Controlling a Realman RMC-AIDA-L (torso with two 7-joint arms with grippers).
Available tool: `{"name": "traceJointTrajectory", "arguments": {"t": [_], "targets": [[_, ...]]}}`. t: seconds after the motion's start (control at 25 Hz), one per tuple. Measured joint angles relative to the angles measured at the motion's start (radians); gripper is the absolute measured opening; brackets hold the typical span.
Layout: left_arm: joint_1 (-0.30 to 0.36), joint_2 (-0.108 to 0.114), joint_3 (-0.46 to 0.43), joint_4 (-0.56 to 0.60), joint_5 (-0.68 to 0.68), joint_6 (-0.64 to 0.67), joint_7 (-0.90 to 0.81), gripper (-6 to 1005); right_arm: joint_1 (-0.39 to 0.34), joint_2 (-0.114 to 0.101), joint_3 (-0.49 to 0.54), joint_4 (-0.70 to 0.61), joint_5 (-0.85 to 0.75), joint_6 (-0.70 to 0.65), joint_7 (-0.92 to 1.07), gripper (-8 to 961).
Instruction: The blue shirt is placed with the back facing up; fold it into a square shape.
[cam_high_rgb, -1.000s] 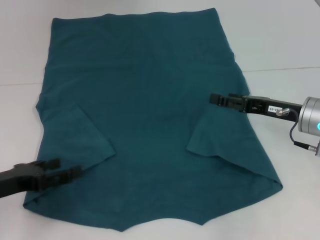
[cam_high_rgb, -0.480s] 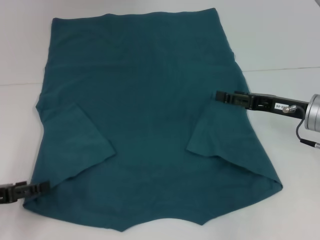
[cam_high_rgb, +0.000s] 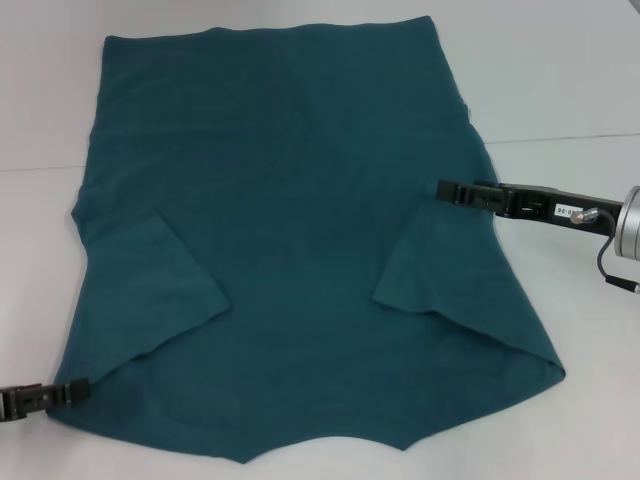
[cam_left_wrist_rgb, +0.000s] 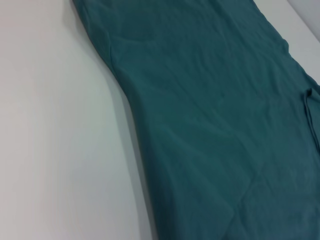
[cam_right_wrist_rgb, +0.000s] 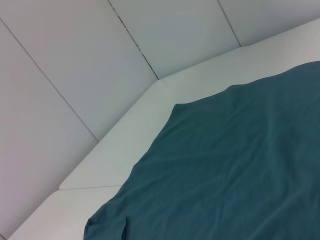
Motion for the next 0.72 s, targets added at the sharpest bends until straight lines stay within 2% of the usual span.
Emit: {"name": "traceJointTrajectory", "arguments": {"t": [0.72], "targets": [[-0.023,0.002,0.043,-0.01,0.055,0.036,-0.022,933,-0.004,-0.001,0.009,0.0,0.0,-0.002,0.012,900]]}}
